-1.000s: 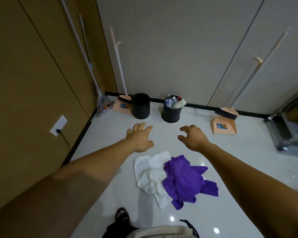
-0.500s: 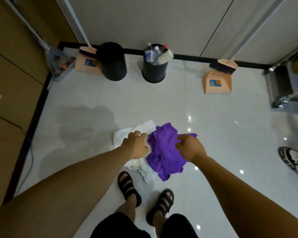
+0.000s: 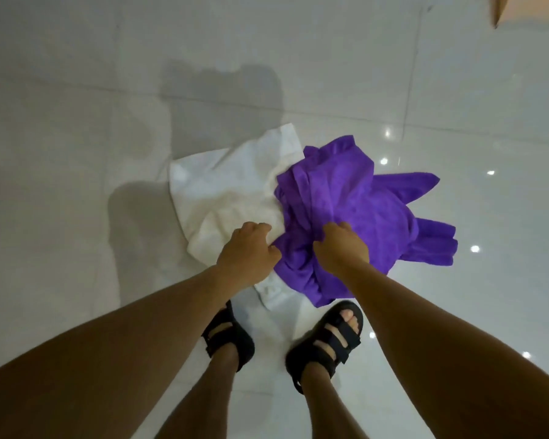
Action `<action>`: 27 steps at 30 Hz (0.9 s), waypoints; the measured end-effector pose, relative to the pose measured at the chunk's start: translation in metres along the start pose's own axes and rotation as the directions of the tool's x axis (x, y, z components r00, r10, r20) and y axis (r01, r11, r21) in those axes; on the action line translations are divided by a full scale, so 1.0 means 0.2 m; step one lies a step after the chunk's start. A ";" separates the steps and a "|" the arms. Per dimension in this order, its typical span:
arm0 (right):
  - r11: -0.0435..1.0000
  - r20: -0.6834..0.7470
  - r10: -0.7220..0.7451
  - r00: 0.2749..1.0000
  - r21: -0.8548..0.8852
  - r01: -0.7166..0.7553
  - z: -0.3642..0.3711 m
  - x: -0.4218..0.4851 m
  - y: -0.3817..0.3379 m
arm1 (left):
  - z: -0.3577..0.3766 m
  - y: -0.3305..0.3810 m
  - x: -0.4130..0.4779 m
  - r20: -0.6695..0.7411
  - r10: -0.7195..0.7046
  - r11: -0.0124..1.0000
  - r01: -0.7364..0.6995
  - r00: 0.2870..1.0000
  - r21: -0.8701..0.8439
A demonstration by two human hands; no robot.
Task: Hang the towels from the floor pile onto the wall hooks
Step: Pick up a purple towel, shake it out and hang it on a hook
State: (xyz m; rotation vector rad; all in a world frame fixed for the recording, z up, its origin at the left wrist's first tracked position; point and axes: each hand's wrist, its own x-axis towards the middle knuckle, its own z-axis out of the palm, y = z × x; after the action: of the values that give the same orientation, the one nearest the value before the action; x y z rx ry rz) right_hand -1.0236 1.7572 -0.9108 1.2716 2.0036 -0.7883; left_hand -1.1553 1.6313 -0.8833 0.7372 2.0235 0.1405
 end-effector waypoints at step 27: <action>0.385 -0.528 -0.023 0.849 0.779 0.495 -1.20 -1.12 -0.69 | -1.08 0.56 -0.78 -0.202 0.295 0.880 -0.347 0.934 -0.323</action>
State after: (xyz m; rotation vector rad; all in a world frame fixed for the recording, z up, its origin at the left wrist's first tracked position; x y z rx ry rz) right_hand -1.1214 1.7675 -0.5691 1.8307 2.2030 -2.1588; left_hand -1.2233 1.6763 -0.6056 0.8430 1.9214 0.7559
